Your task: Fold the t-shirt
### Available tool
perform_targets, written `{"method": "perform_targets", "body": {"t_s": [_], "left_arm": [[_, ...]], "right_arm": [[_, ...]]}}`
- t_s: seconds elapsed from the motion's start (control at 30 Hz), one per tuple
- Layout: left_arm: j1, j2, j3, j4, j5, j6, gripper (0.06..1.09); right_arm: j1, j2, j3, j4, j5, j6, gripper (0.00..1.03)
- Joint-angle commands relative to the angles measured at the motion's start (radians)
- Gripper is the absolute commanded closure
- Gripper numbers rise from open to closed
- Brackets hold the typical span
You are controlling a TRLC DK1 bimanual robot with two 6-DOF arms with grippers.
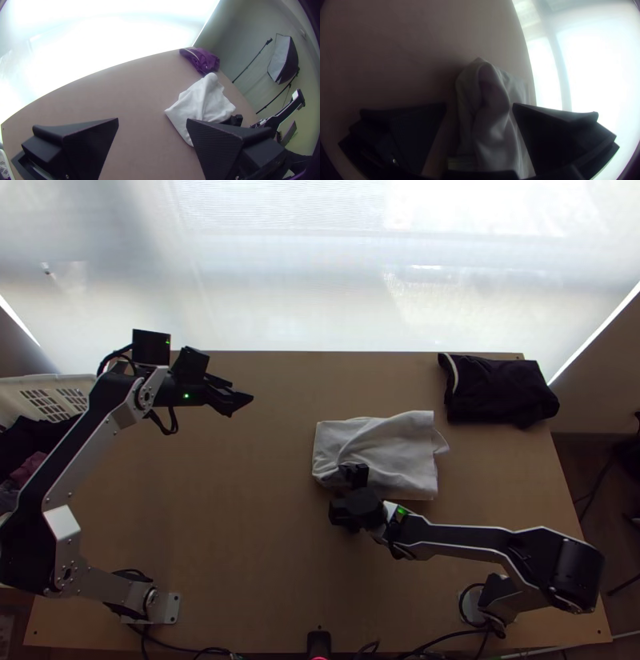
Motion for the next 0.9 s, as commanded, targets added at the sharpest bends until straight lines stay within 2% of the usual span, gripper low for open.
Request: {"method": "perform_targets", "body": {"t_s": [0.0, 0.33, 0.43, 0.47, 0.6, 0.7, 0.73, 0.87], "left_arm": [[0.062, -0.029, -0.018, 0.019, 0.000, 0.014, 0.10], [0.114, -0.065, -0.064, 0.062, 0.014, 0.014, 0.10], [0.135, -0.081, -0.069, 0.060, 0.017, 0.014, 0.10], [0.143, -0.085, -0.069, 0.060, 0.020, 0.016, 0.10], [0.178, -0.107, -0.067, 0.057, 0.038, 0.016, 0.10], [0.192, -0.122, -0.066, 0.042, 0.040, 0.014, 0.11], [0.193, -0.125, -0.066, 0.034, 0.040, 0.014, 0.11], [0.210, -0.128, -0.072, 0.011, 0.040, -0.007, 0.11]], "right_arm": [[-0.033, 0.104, -0.014, 0.153, 0.049, -0.147, 0.10], [-0.068, 0.254, 0.063, 0.237, 0.084, -0.224, 0.10], [-0.086, 0.302, 0.121, 0.239, 0.099, -0.233, 0.16], [-0.091, 0.316, 0.138, 0.239, 0.101, -0.235, 0.21], [-0.106, 0.342, 0.176, 0.248, 0.101, -0.233, 0.70], [-0.128, 0.359, 0.189, 0.253, 0.099, -0.231, 0.98], [-0.140, 0.365, 0.193, 0.260, 0.099, -0.231, 1.00], [-0.180, 0.386, 0.212, 0.262, 0.115, -0.233, 1.01]]}}
